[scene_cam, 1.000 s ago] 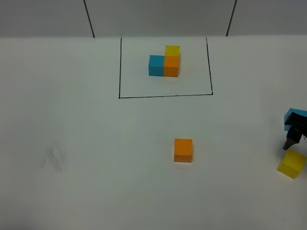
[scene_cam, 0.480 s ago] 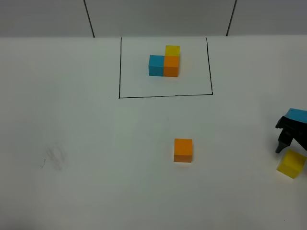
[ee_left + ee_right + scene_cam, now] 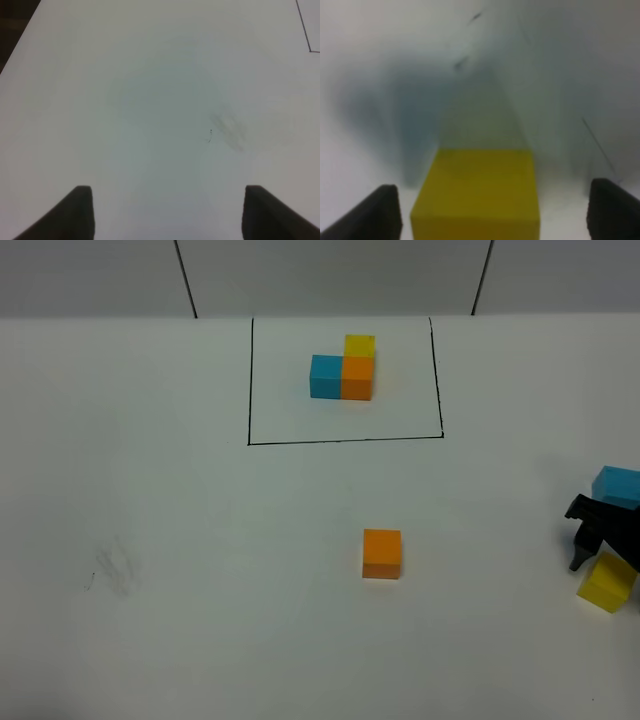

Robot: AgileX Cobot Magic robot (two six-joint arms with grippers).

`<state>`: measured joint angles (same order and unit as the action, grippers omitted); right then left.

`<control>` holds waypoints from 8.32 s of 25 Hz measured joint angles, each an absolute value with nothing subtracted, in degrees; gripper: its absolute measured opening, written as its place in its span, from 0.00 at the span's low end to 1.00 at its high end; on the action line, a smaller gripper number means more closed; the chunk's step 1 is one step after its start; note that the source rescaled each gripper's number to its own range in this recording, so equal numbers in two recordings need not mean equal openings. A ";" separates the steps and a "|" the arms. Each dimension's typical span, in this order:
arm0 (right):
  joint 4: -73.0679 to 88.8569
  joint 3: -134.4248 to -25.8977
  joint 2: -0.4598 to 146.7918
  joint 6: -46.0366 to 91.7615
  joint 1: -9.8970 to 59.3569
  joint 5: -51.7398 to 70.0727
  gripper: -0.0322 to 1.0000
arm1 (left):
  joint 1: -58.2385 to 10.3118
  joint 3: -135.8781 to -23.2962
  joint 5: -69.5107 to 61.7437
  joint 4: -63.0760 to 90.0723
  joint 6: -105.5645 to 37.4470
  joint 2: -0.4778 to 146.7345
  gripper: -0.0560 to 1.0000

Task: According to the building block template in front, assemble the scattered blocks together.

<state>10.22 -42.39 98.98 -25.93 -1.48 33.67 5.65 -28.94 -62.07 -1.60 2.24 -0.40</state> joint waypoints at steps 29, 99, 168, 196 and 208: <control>0.00 -59.25 90.07 -28.63 18.23 42.41 0.22 | 5.65 -28.94 -62.07 -1.60 2.18 -0.40 0.44; -6.05 -87.64 125.52 -50.42 39.61 53.21 0.22 | 5.65 -28.94 -62.07 -1.60 2.12 -0.40 0.44; -32.82 -101.59 91.50 -27.70 38.26 69.35 0.77 | 5.65 -28.94 -62.07 -1.60 2.07 -0.40 0.44; -0.81 -72.54 86.49 -3.42 -3.00 62.50 1.00 | 5.65 -28.94 -62.07 -1.60 2.07 -0.40 0.44; 4.04 -64.72 96.09 -6.94 -3.00 46.56 1.00 | 5.65 -28.94 -62.07 -1.60 2.07 -0.40 0.44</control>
